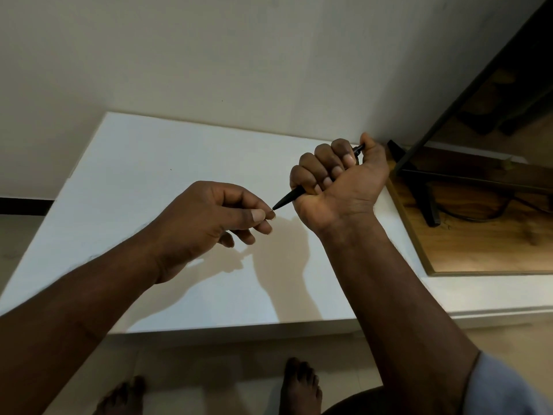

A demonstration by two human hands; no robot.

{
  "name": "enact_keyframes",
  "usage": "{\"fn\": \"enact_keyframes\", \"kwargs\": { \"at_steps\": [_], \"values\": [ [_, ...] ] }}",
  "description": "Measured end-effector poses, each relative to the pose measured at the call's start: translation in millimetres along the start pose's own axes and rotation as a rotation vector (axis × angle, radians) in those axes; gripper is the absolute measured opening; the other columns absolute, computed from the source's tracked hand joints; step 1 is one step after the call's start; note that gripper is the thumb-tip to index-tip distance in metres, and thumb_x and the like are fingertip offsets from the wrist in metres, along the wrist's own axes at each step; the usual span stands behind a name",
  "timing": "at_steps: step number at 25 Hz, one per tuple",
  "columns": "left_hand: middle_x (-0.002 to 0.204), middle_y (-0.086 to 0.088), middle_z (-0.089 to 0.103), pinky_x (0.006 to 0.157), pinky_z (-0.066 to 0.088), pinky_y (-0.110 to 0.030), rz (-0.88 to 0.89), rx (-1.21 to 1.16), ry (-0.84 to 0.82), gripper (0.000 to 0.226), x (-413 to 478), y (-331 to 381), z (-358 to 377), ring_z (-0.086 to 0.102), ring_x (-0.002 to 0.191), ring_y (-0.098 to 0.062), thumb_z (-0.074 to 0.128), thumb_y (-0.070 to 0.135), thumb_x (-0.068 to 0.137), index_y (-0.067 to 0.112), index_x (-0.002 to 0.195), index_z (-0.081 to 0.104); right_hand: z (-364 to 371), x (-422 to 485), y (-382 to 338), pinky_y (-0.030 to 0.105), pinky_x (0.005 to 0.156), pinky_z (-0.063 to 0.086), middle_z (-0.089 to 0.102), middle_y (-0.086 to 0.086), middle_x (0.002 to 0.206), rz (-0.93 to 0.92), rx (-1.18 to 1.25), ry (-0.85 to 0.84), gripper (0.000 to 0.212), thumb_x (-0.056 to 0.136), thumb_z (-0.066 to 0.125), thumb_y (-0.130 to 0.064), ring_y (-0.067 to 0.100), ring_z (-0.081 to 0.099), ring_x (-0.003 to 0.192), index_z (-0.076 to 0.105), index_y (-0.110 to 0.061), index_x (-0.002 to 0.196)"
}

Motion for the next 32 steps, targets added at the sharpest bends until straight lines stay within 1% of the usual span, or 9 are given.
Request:
{"fn": "enact_keyframes", "kwargs": {
  "at_steps": [4,10,15,20,25,29,32],
  "values": [
    [0.094,0.001,0.083,0.07,0.051,-0.033,0.0,-0.005,0.0,0.018,-0.5,0.5,0.1,0.075,0.077,-0.013,0.068,0.017,0.097,0.025,0.094,0.083,0.2,0.4,-0.7,0.02,0.039,0.015,0.022,-0.006,0.048,-0.01,-0.007,-0.008,0.047,0.097,0.042,-0.039,0.011,0.017,0.037,0.033,-0.021,0.054],
    [0.094,0.001,0.083,0.069,0.05,-0.032,0.004,-0.007,0.002,0.016,-0.5,0.6,-0.6,0.075,0.077,-0.013,0.07,0.016,0.095,0.024,0.095,0.083,-1.0,0.3,1.2,0.021,0.039,0.015,0.022,-0.007,0.049,-0.001,0.003,-0.013,0.052,0.098,0.045,-0.047,0.011,0.017,0.037,0.034,-0.021,0.055],
    [0.094,0.001,0.083,0.068,0.05,-0.031,0.003,0.0,0.002,0.017,-0.2,0.0,-0.8,0.076,0.078,-0.013,0.071,0.013,0.094,0.025,0.096,0.083,-1.0,1.0,0.2,0.021,0.039,0.016,0.023,-0.007,0.048,-0.015,-0.007,-0.012,0.047,0.096,0.044,-0.04,0.011,0.018,0.037,0.034,-0.021,0.054],
    [0.093,0.002,0.083,0.067,0.05,-0.029,0.003,0.0,0.003,0.014,-0.3,-0.1,-1.3,0.076,0.077,-0.012,0.073,0.016,0.092,0.026,0.096,0.083,-1.5,0.2,1.1,0.021,0.039,0.015,0.022,-0.007,0.049,-0.011,0.001,0.002,0.05,0.097,0.045,-0.046,0.011,0.017,0.037,0.034,-0.021,0.055],
    [0.092,0.003,0.084,0.068,0.049,-0.03,0.003,0.002,0.0,0.012,-0.4,0.4,-0.8,0.077,0.077,-0.012,0.077,0.019,0.089,0.028,0.094,0.083,-1.0,0.6,-0.3,0.02,0.04,0.015,0.023,-0.006,0.048,-0.023,-0.009,-0.008,0.047,0.096,0.043,-0.039,0.011,0.017,0.037,0.034,-0.02,0.054],
    [0.091,0.003,0.084,0.067,0.05,-0.028,0.009,0.007,-0.004,0.011,-0.6,0.7,-0.9,0.077,0.077,-0.012,0.079,0.02,0.087,0.027,0.095,0.083,-1.0,0.4,-0.2,0.02,0.04,0.014,0.023,-0.006,0.049,-0.017,0.011,-0.01,0.052,0.099,0.044,-0.046,0.011,0.017,0.037,0.034,-0.02,0.055],
    [0.091,0.002,0.084,0.069,0.051,-0.03,0.008,-0.004,-0.004,0.01,-0.5,0.4,-0.5,0.077,0.077,-0.013,0.08,0.02,0.087,0.026,0.094,0.083,-0.7,0.9,0.3,0.019,0.039,0.015,0.022,-0.006,0.048,-0.019,0.008,-0.013,0.051,0.099,0.042,-0.042,0.011,0.017,0.036,0.034,-0.02,0.054]
  ]
}}
Point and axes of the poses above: each hand's wrist, its own x-axis towards the middle knuckle, its own z-axis out of the palm, y = z × x, the point moved 2 cm from there along x, towards the middle knuckle
